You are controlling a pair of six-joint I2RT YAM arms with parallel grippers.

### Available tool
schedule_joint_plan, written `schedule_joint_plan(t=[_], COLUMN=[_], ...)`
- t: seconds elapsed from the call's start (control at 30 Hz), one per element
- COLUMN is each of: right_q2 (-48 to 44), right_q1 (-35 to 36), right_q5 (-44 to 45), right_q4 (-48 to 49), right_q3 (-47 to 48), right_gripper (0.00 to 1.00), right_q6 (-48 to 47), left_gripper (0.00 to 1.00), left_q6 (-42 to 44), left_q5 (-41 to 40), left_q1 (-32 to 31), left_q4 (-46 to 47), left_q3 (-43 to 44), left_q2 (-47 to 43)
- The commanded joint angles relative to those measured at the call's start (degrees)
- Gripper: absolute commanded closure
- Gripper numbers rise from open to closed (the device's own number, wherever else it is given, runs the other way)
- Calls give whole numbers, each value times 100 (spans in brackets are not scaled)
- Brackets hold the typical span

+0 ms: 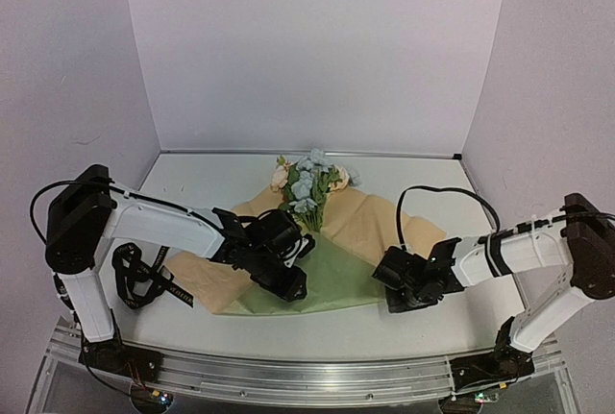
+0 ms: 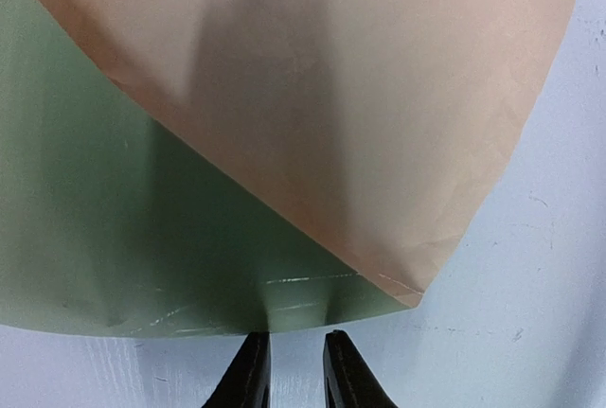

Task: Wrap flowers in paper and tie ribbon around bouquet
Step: Press the fold line of the 1/4-folded wrapping paper.

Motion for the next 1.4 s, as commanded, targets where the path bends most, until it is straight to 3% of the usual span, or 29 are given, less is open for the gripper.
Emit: schedule_joint_plan(t=[0.0,0.4,0.6,1.37], right_q2=[-416,-574,217,922], right_q1=[24,11,-3,-327], right_q5=[-31,-1060,-1722,-1621], right_q4=[-656,-428,67,726], right_q3=[409,707,1250,778], right_gripper=[76,62,66,72], right_q6=[91,-224,-403,15], left_gripper=[57,65,70,72], left_q6=[-41,-308,-386,-821], left_q5=[-196,-236,-447,-682], left_q1=[-188,-449,-442,-423], left_q4=[-16,159,272,253], left_q3=[-129,-846,-886,-1638], left_q2=[-664,-936,-687,-974])
